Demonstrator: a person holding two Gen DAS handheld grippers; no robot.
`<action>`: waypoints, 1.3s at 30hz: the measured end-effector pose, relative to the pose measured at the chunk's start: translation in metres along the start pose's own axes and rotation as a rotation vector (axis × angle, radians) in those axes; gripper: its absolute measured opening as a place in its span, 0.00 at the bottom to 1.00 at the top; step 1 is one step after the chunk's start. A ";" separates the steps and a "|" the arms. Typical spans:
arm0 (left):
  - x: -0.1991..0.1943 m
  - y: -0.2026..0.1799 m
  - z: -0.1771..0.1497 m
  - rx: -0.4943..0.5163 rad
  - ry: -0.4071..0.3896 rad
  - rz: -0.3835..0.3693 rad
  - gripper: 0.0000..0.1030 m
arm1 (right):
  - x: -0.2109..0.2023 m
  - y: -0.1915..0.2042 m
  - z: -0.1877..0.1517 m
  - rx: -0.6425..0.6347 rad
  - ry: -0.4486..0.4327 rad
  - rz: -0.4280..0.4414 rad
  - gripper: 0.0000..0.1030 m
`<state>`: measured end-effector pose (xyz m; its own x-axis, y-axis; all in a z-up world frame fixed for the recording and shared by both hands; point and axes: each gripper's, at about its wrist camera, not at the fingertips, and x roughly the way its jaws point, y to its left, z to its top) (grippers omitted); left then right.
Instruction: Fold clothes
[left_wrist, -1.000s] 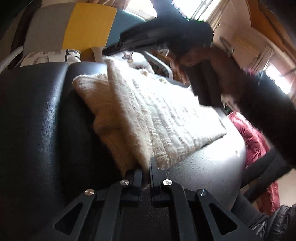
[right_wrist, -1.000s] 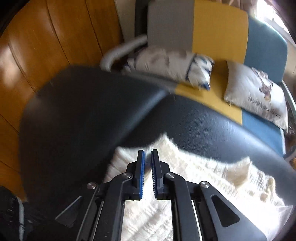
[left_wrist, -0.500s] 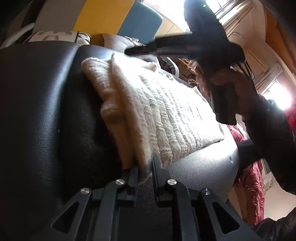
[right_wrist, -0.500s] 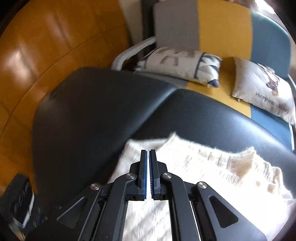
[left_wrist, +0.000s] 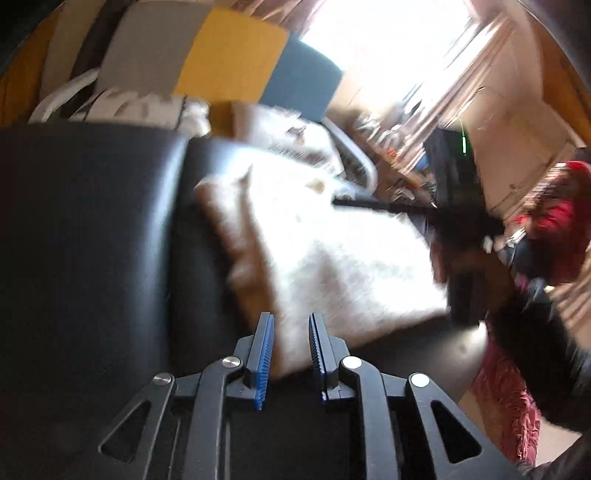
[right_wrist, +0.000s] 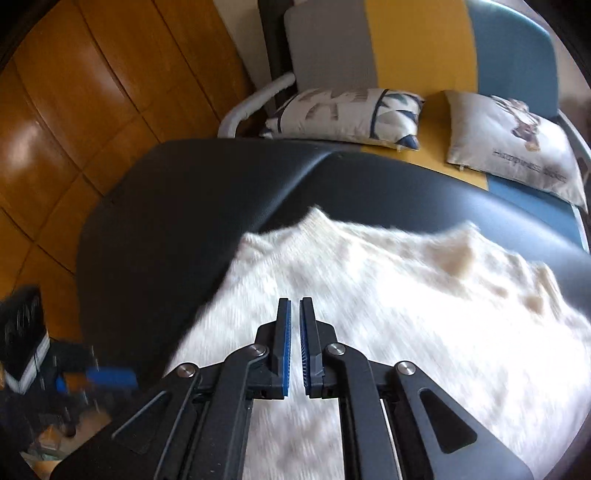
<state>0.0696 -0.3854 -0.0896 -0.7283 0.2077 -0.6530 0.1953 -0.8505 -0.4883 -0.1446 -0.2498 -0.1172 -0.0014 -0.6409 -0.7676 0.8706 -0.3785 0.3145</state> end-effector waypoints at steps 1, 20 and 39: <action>0.005 -0.010 0.006 0.015 -0.010 -0.003 0.20 | -0.008 -0.002 -0.009 0.006 -0.002 0.007 0.05; 0.086 -0.054 0.036 0.028 0.054 0.111 0.20 | -0.091 -0.084 -0.117 0.285 -0.132 -0.018 0.24; 0.093 -0.065 0.003 0.072 0.126 0.187 0.21 | -0.201 -0.170 -0.230 0.587 -0.300 -0.068 0.38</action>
<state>-0.0129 -0.3122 -0.1168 -0.5955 0.0981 -0.7973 0.2684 -0.9112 -0.3126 -0.1787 0.0968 -0.1453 -0.2583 -0.7287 -0.6342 0.4514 -0.6715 0.5876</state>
